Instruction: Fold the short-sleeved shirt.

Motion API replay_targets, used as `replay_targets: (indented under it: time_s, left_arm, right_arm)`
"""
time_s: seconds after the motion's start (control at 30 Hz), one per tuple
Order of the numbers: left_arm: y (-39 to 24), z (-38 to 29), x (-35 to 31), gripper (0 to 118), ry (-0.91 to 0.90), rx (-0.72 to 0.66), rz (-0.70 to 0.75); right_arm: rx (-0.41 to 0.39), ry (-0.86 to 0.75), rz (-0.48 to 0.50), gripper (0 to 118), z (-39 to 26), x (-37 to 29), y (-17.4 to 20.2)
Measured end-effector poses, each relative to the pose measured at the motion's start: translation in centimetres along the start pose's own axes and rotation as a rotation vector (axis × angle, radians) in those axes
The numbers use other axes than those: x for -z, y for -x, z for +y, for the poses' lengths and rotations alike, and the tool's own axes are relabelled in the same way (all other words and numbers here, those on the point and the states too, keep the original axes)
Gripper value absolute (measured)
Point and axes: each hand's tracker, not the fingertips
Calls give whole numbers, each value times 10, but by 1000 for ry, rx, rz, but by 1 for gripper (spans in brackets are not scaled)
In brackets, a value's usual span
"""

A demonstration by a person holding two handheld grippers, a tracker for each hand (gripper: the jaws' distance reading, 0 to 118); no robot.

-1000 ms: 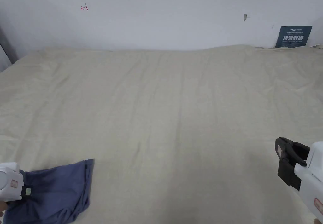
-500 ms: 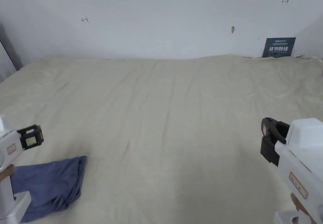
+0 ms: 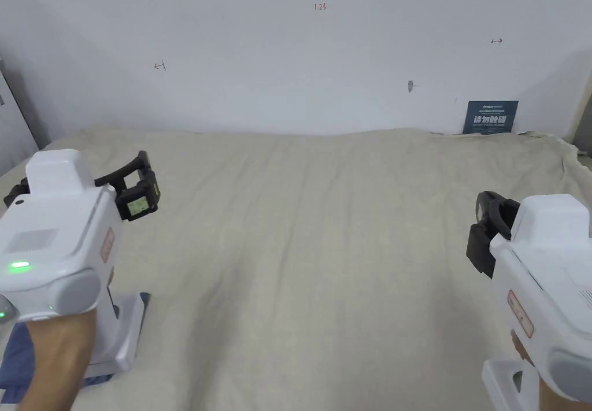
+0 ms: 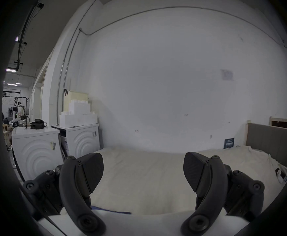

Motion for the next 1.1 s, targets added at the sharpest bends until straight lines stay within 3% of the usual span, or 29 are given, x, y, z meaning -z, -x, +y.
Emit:
replay_targets:
  time_s: [0.1,0.2,0.3,0.43,0.53,1.1]
  left_arm:
    - [-19,-9,-11,99,-24,-12,-23]
    - [-37,-19,-24,91,-55,-22,-65]
    - [-53,-26,-36,67,-68,-14,-85]
    - [-65,-33,-47,16,-96,-20,-145]
    - [-71,-36,-50,1,-91,-8,-190]
    - [-80,-45,-52,0,-41,-12,-233]
  right_arm:
    - [-1,-13,-8,0,1,-1,1]
    - [-4,-21,-17,0,2,0,1]
    - [0,-30,-22,0,1,2,3]
    - [-3,-37,-35,0,-2,5,7]
    - [3,-39,-40,0,-4,8,9]
    - [0,-42,-53,0,-7,23,19]
